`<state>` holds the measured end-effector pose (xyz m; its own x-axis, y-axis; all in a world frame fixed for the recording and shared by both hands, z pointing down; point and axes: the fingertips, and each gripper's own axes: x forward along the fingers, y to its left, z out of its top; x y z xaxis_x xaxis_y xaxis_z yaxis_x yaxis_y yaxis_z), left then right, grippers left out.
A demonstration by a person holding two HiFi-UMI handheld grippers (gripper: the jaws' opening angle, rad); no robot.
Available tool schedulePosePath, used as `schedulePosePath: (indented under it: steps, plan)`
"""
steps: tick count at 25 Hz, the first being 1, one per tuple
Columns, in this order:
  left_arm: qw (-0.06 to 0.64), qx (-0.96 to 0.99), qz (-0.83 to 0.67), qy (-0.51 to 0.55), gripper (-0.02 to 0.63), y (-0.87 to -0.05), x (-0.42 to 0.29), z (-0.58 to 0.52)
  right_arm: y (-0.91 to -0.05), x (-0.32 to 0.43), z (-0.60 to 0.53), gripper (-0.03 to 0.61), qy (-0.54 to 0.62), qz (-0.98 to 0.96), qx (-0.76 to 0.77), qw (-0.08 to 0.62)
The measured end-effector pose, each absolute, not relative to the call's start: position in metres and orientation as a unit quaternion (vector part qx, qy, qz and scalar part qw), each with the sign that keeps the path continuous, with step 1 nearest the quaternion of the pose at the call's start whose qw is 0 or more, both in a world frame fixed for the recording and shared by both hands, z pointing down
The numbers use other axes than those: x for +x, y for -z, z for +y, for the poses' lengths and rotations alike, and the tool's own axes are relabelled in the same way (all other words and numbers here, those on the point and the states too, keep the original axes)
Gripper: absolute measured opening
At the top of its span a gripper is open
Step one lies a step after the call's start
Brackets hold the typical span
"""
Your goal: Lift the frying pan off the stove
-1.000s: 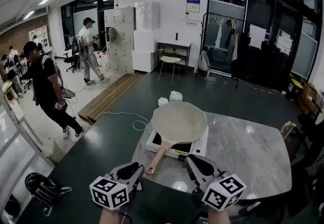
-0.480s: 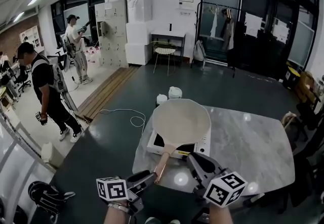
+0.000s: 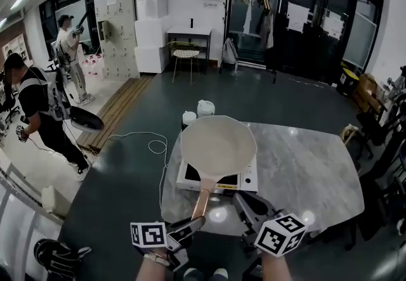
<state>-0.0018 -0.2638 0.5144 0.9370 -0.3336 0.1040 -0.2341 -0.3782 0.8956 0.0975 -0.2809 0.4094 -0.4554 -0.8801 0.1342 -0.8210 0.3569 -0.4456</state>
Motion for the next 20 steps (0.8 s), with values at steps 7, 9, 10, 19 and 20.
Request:
schedulePosePath:
  steps: [7,9,10,19,20]
  plan:
    - [0.558,0.815,-0.154,0.032,0.144,-0.516,-0.002,-0.265,-0.424,0.092,-0.295,0.176,0.309,0.783,-0.524,0.13]
    - [0.561,0.813,-0.154,0.021,0.143,-0.517,0.0,-0.263,-0.431,0.091,-0.298,0.232,0.343,0.768,-0.516,0.16]
    - [0.561,0.813,-0.154,0.015,0.143,-0.517,0.0,-0.262,-0.435,0.09,-0.299,0.253,0.359,0.761,-0.513,0.172]
    - [0.558,0.817,-0.143,-0.021,0.144,-0.518,0.003,-0.257,-0.506,0.088,-0.323,0.31,0.538,0.674,-0.436,0.257]
    - [0.557,0.818,-0.144,-0.023,0.144,-0.517,0.003,-0.257,-0.512,0.085,-0.328,0.31,0.552,0.667,-0.428,0.258]
